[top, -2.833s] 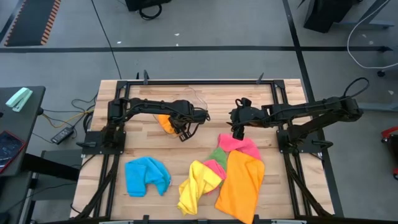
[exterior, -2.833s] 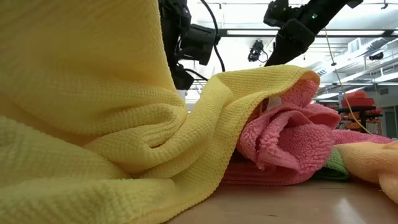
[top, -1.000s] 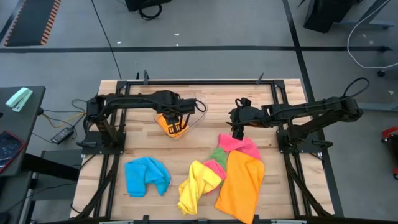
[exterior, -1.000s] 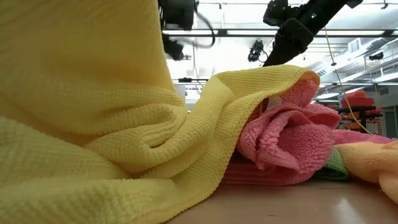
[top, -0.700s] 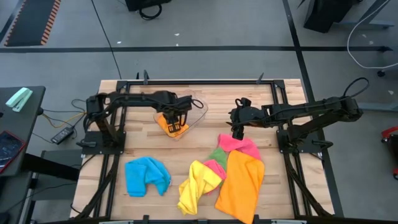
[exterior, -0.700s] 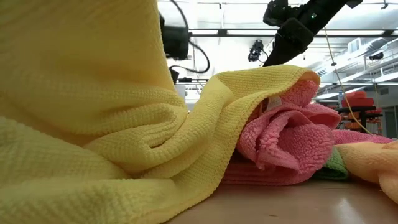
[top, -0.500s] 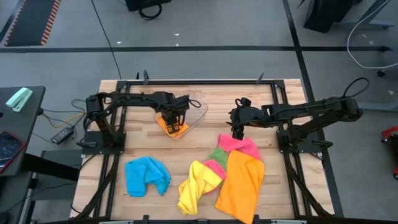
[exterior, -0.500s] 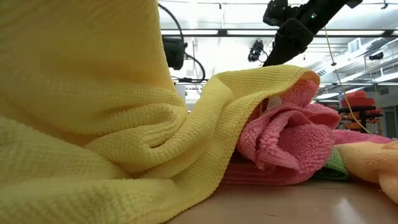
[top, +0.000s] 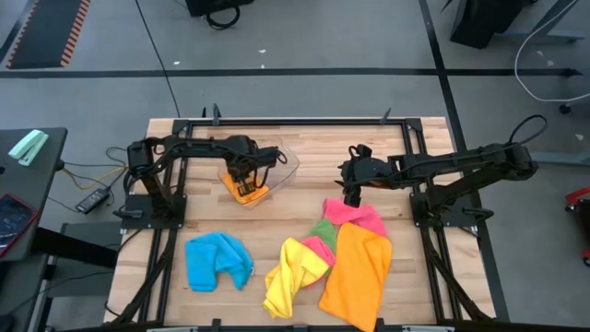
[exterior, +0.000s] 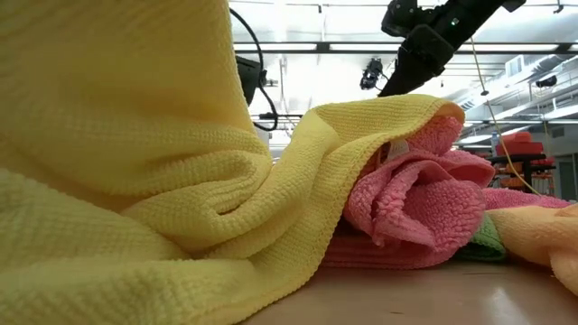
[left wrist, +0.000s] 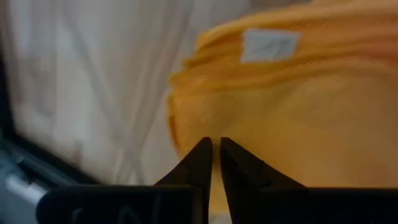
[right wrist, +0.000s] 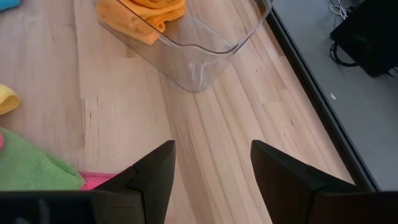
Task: Fold microfiber towels
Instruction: Put the folded orange microfiber towel into the transparent bin
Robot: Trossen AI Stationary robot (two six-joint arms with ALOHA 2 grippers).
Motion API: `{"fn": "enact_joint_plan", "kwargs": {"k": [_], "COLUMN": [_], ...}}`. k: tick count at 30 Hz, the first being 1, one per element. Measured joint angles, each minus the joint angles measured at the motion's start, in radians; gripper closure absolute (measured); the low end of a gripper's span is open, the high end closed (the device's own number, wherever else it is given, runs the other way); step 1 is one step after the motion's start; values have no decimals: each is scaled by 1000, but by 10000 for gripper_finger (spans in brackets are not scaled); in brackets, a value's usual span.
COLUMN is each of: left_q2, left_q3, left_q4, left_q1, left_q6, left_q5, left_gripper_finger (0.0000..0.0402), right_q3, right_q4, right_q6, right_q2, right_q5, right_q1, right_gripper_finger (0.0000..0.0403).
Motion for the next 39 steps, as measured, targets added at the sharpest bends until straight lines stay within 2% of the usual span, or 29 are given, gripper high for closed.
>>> {"fn": "enact_joint_plan", "kwargs": {"k": [11,13,15,18,25,33,39], "left_q2": [0,0,0,0,0,0,-7], "left_q3": [159,188,202,198,93,-29,23], "left_q4": [-87,-94,-94,-93,22,234,164], "left_q1": [-62,-77,-88,-102,-136,-161,-171], "left_q6": [15,15,29,44,62,94,94], "left_q5": [3,47,134,234,279,315,331], "left_gripper_finger": [378,379,379,381,393,377,391], "right_q3": [0,0,0,0,-46,-87,-87], "right_q4": [0,0,-1,-1,44,78,78], "right_q6": [-2,-2,-2,-2,-5,-5,-13], "right_q2": [0,0,0,0,0,0,0], "right_q5": [0,0,0,0,0,0,0], "right_q1": [0,0,0,0,0,0,0], "right_gripper_finger": [185,185,185,185,185,185,185]}}
